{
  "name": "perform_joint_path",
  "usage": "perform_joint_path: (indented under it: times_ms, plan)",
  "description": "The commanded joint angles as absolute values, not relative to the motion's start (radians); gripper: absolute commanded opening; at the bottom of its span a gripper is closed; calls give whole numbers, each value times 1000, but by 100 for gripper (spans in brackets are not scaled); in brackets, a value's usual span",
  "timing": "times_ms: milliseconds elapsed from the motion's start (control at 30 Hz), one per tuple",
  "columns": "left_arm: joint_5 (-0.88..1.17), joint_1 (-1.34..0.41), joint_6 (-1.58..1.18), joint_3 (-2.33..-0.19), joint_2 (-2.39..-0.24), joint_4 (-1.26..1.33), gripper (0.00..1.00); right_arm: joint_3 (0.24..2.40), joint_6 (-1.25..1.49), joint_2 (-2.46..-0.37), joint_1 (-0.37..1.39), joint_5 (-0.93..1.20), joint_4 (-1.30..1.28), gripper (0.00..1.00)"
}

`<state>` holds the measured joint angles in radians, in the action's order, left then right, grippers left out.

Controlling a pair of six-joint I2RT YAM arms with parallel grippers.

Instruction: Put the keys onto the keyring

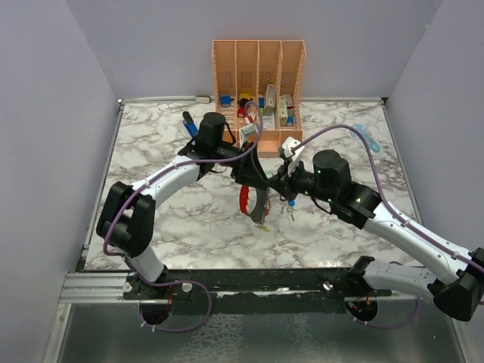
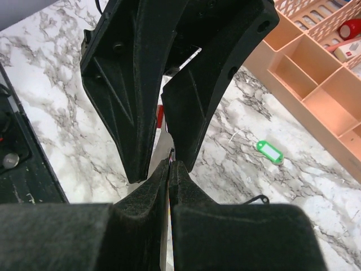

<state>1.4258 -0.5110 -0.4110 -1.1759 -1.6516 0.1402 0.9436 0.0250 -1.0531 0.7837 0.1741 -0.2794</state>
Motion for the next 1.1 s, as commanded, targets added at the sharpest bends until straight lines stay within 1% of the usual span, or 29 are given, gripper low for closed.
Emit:
perform_joint_path:
  times_ms: [0,200,433,567,667,800,1067]
  plan:
    - [1497,-515,-320,-1192,-1644,102,43,998,116,-1034,784,155,-274,1]
    - [1505,-515,-160,-1232,-1647,-63,43,1026,181,-1034,783,111,-319,1]
    - [1505,-515,-114,-1238,-1645,-100,41,1026,210,-1013,784,117,-307,1]
    - [1512,-515,-19,-1266,-1643,-199,37,1007,228,-995,783,117,-290,1]
    - [1519,-515,10,-1276,-1644,-221,34,995,236,-986,783,121,-278,1]
    - [1517,-515,28,-1290,-1642,-238,28,980,250,-984,784,147,-256,1]
    - [1537,-515,62,-1298,-1642,-266,27,945,264,-980,784,179,-208,1]
